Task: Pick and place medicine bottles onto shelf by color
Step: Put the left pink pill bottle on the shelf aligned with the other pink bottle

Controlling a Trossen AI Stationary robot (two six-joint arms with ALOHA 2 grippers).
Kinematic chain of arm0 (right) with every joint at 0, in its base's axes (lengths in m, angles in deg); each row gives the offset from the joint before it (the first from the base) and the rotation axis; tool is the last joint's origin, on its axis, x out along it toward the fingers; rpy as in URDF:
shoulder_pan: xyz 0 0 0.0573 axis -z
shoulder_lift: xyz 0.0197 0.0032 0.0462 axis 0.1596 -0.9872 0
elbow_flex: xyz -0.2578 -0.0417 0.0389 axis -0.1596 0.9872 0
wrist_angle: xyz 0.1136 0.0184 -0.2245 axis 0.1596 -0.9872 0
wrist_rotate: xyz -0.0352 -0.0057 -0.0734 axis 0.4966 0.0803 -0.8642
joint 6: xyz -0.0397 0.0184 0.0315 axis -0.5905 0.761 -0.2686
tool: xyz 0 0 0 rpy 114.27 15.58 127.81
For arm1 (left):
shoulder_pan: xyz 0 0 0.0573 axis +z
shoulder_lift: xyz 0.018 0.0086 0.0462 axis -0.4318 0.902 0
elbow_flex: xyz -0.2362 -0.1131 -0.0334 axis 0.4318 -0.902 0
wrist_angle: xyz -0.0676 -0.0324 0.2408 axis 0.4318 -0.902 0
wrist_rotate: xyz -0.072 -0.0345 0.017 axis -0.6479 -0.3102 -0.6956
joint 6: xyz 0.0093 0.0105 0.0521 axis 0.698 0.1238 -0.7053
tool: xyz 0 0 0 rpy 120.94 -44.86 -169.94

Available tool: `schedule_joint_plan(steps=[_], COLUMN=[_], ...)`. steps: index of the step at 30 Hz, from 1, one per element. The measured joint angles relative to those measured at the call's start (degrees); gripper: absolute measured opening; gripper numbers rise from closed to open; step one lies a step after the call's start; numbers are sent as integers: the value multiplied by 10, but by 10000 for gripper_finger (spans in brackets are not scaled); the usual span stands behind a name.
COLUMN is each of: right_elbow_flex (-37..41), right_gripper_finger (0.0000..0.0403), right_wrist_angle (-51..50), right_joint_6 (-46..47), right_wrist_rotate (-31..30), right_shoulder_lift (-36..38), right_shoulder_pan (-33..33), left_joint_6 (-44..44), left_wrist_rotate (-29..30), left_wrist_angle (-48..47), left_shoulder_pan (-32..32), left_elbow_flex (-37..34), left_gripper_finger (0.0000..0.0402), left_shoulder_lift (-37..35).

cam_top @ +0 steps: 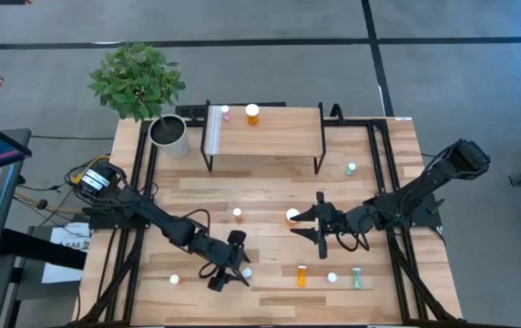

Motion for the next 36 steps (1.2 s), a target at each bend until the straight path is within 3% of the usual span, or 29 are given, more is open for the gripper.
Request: schedule_joint_plan(steps=[12,36], right_elbow_flex=[0,0], right_gripper_finger=[179,176], right_wrist_angle=[0,0], right_joint_6=[0,0], right_wrist_rotate=[0,-10], right_shoulder_lift=[0,0], right_shoulder_pan=[0,0], left_joint_6=[2,1], left_wrist_rotate=[-1,-5], left_wrist_angle=[0,3], left_shoulder_pan=[0,1], left_elbow_flex=[0,0], left_gripper_finger=[187,182], left_shoulder_lift=[0,0])
